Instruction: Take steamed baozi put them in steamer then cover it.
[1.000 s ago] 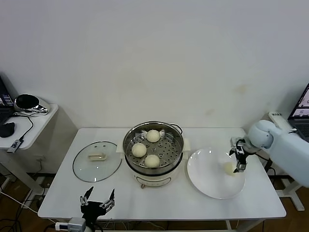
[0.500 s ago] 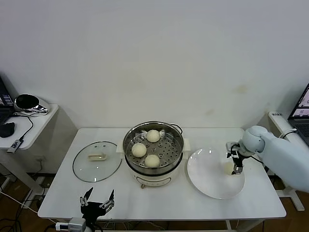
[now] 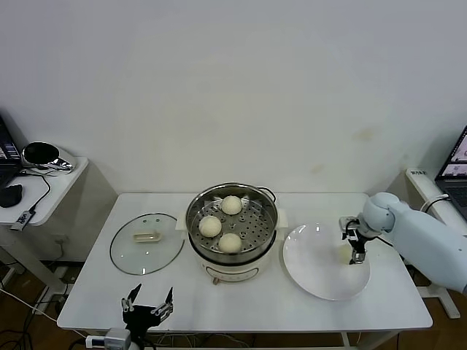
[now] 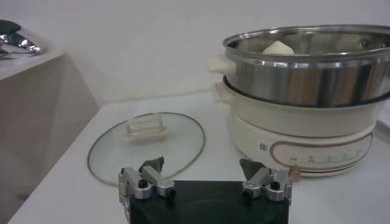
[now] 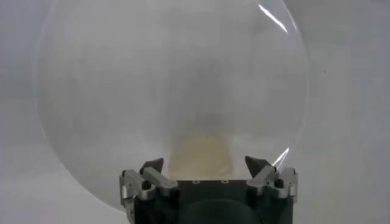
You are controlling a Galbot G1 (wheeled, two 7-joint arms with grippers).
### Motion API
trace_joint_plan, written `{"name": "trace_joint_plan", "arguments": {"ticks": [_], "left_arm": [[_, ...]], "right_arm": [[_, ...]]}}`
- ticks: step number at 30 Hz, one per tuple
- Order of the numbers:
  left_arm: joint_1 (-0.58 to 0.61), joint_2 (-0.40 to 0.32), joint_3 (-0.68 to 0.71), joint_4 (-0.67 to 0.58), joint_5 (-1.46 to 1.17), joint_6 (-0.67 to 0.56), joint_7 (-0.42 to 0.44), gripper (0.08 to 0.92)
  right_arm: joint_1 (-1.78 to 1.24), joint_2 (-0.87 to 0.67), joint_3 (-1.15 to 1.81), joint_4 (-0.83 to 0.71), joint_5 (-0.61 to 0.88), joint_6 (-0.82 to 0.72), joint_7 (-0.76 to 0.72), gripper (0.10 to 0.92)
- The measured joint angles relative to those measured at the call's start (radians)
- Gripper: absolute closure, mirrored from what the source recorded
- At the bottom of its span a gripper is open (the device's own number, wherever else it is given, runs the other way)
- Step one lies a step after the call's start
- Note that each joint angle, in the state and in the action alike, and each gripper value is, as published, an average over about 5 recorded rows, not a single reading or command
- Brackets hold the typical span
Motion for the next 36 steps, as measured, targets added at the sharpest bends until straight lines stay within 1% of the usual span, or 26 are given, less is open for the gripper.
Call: {"name": "trace_joint_plan", "arguments": {"ticks": [13, 16, 18, 21, 23, 28, 36], "left_arm": [[-0.002, -0.001, 0.001, 0.006, -0.001, -0.001, 0.0, 0.177], [-0.003, -0.001, 0.001, 0.006, -0.001, -0.001, 0.0, 0.177], [-0.003, -0.001, 0.001, 0.006, -0.001, -0.001, 0.0, 0.177], [-0.004, -0.003, 0.002, 0.006, -0.001, -0.001, 0.0, 0.177], [-0.004, -0.004, 0.002, 0.008, -0.001, -0.001, -0.001, 0.177], [-0.004, -0.004, 0.003, 0.01, -0.001, -0.001, -0.001, 0.177], [-0.006, -0.001, 0.005, 0.009, -0.001, -0.001, -0.002, 0.177]], "right_arm": [[-0.008, 0.011, 0.012, -0.037, -0.018, 0.007, 0.002, 0.203], [-0.011, 0.012, 0.013, -0.04, -0.018, 0.007, 0.004, 0.213], [-0.013, 0.013, 0.015, -0.041, -0.018, 0.008, 0.004, 0.249], [-0.014, 0.014, 0.016, -0.043, -0.016, 0.008, 0.004, 0.334], [-0.014, 0.013, 0.017, -0.043, -0.015, 0.008, 0.004, 0.372], [-0.015, 0.008, 0.02, -0.04, -0.01, 0.007, 0.002, 0.405], [0.002, -0.01, 0.016, -0.017, 0.021, -0.005, -0.007, 0.422]]}}
